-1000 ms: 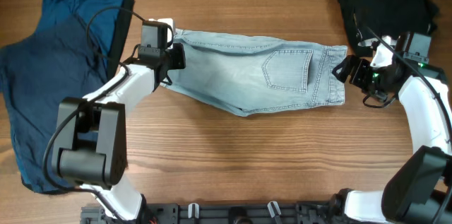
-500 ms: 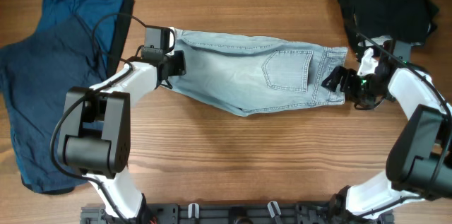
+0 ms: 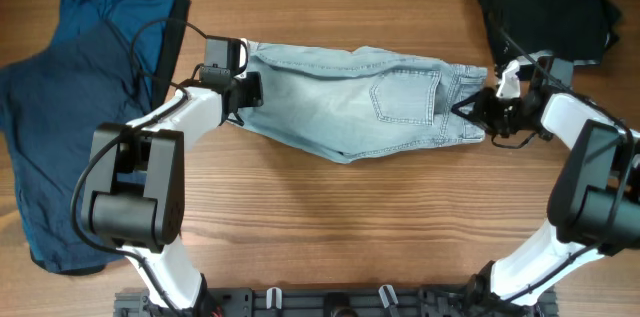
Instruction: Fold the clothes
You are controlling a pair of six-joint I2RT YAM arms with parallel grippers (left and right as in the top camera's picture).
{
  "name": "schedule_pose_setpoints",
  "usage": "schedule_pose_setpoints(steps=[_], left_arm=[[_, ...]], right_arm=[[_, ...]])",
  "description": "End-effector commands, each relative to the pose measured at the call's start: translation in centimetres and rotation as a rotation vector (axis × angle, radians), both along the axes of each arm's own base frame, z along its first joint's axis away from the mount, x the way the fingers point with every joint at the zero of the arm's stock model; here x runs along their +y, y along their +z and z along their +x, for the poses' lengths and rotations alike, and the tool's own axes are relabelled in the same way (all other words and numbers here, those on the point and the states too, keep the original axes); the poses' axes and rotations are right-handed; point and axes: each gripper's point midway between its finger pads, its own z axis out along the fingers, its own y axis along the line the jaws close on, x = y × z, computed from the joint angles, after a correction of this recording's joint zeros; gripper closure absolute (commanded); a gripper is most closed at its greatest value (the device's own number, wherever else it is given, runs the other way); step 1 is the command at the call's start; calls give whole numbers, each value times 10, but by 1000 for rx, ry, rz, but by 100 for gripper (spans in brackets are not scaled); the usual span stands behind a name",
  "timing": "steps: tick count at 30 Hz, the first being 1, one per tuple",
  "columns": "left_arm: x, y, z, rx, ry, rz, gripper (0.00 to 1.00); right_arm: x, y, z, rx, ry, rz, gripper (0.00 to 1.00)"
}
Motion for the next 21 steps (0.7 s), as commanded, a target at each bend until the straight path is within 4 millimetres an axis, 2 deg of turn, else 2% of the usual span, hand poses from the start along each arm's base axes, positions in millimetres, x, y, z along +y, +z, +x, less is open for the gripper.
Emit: schedule_pose_setpoints(steps=[1, 4, 7, 10, 13, 14, 21], left_arm=[[3, -23, -21, 93, -2, 4, 96], [3, -26, -27, 121, 0, 3, 96], [4, -29, -34, 155, 27, -6, 96], [-10, -28, -38, 174, 5, -83, 96], [-18, -28, -40, 177, -11, -90, 96], [-23, -28, -41, 176, -24, -89, 96], [-42, -27, -45, 174, -72, -86, 96]], right_arm=[[9, -10, -3, 60, -25, 45, 96], [5, 15, 8, 29, -21, 34, 96], [4, 50, 12, -11, 9, 15, 96], [15, 85, 9, -59, 67, -8, 96], [46, 112, 9, -135, 147, -26, 96], [70, 122, 7, -168, 209, -30, 96], [189, 130, 10, -264, 385, -50, 96]])
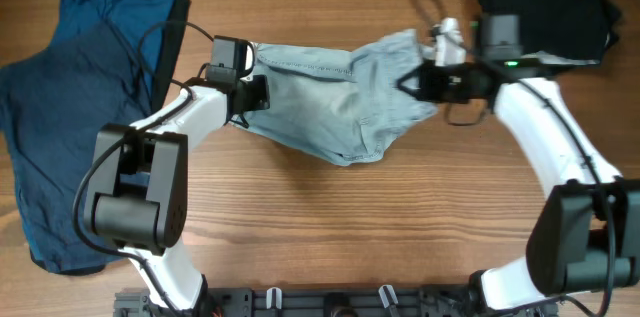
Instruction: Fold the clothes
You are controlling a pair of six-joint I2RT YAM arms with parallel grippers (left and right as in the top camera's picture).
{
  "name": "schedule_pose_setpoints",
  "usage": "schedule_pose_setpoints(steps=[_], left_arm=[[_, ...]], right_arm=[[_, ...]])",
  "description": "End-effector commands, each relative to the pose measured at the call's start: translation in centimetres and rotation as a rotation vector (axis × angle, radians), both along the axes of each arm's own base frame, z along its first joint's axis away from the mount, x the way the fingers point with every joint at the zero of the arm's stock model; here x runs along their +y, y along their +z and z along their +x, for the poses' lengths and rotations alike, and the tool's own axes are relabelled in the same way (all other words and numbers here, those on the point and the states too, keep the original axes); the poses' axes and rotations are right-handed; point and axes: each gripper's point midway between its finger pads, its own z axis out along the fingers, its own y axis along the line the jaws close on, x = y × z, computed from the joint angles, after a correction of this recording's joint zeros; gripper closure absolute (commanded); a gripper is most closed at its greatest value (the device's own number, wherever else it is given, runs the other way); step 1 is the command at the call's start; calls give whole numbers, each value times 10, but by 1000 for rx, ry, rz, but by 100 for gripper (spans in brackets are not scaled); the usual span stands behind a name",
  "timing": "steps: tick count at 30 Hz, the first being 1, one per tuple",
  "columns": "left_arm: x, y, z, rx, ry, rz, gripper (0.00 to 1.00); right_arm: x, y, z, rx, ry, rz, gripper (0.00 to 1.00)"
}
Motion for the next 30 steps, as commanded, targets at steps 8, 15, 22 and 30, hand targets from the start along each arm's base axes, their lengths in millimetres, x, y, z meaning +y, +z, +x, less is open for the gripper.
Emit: schedule_pose_setpoints(steps=[8, 15, 22, 30], left_arm=[[-31, -25, -34, 122, -44, -72, 96], [-62, -25, -44, 124, -108, -74, 96], [-83, -25, -56, 141, -139, -80, 96], [-78, 4, -65, 204, -139, -99, 96]], right_arm=[[47, 25, 1, -55, -1, 28, 96], [-43, 57, -5, -67, -174, -9, 96], [-123, 52, -23, 18, -331, -12, 96], [-136, 68, -20, -39, -310, -47, 96]])
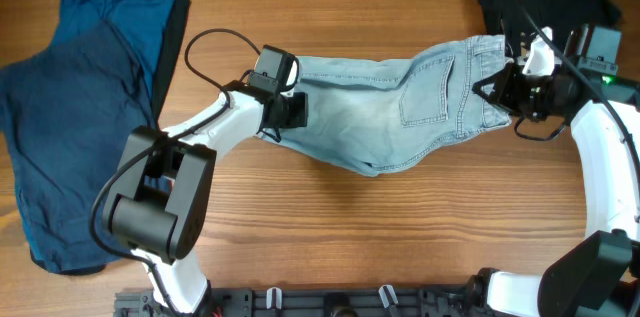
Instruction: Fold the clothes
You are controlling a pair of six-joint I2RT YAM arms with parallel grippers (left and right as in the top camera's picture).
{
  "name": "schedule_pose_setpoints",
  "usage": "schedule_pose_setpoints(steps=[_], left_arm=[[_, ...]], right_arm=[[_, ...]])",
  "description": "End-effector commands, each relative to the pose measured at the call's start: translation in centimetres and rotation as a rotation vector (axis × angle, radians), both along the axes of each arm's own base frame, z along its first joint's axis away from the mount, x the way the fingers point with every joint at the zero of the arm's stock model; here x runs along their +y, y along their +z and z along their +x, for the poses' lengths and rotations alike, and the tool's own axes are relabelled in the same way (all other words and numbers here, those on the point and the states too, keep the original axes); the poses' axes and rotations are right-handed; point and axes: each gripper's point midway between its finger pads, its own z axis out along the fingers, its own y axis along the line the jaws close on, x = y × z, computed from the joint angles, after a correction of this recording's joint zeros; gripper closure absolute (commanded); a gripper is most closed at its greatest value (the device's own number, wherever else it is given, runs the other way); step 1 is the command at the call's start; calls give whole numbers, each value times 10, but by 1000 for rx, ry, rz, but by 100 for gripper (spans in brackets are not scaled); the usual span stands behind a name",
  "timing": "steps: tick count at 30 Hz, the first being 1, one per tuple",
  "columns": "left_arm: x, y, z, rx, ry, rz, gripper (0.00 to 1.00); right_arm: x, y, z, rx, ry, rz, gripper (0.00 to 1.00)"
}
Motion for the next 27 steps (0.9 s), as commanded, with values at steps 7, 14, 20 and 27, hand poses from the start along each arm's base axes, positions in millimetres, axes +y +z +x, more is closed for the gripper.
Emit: schedule_pose_setpoints(steps=[7, 14, 20, 27], left_arm=[[32, 71, 18, -82, -12, -38, 96], [57, 52, 25, -48, -77, -135, 96], [67, 15, 15, 64, -66, -136, 96], [69, -19, 3, 160, -58, -128, 96]], right_arm=[[31, 33, 12, -131, 122, -25, 96], [45, 32, 12, -135, 154, -47, 96], [64, 33, 12, -142, 199, -40, 96], [136, 43, 17, -206, 309, -15, 96]])
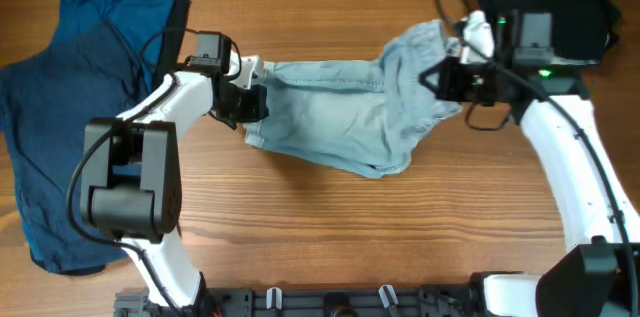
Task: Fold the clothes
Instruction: 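Fold the right end over toward the left gripper with the right gripper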
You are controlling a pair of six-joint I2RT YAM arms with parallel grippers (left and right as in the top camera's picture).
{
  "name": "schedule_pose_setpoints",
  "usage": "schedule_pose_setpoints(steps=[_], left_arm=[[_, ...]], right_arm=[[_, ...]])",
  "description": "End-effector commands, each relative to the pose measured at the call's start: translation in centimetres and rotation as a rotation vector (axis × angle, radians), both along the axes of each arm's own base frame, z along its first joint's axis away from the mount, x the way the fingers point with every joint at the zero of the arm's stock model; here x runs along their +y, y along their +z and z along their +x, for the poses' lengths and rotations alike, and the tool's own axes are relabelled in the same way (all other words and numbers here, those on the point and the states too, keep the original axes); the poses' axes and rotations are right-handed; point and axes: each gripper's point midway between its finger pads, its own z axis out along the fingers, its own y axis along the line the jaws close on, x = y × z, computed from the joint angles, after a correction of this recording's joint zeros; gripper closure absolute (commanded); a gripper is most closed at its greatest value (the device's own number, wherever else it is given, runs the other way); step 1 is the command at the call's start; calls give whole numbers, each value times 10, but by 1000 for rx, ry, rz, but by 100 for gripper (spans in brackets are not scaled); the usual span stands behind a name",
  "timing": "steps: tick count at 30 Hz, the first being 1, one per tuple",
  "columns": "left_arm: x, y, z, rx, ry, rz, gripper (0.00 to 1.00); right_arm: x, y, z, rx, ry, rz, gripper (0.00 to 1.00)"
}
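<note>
Light blue denim shorts (340, 117) lie across the middle of the wooden table. My left gripper (250, 105) is shut on their left end, low at the table. My right gripper (432, 79) is shut on the right end, which is lifted and bunched toward the middle, so the right part of the denim hangs in loose folds.
A heap of dark blue clothes (75, 87) covers the left side of the table (300, 247). A black garment (545, 2) lies at the back right corner, just behind my right arm. Cables loop off both wrists.
My right gripper has moved left and toward the back with the shorts' right end, bunching the denim. My left gripper has moved left, taking the left end with it.
The shorts lay stretched flat between both shut grippers. Then the right end was lifted and carried toward the middle. Then the whole garment sat stretched out further right. Now the right end is again gathered inward and the left end is back at the left.
</note>
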Motion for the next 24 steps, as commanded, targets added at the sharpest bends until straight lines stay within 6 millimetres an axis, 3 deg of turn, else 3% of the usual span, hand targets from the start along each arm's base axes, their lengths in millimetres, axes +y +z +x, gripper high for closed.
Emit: schedule_pose_setpoints(steps=[1, 5, 12, 17, 24], left_arm=[[2, -24, -10, 64, -17, 11, 96], [2, -29, -11, 77, -17, 12, 96], [2, -29, -10, 73, -17, 11, 96], [5, -20, -10, 92, 41, -2, 96], [7, 41, 2, -39, 69, -22, 96]], right_arm=[[48, 29, 4, -79, 51, 39, 96], [102, 17, 4, -78, 108, 49, 96], [176, -31, 9, -43, 191, 84, 95], [182, -39, 11, -34, 197, 90, 96], [183, -37, 13, -47, 197, 96, 96]])
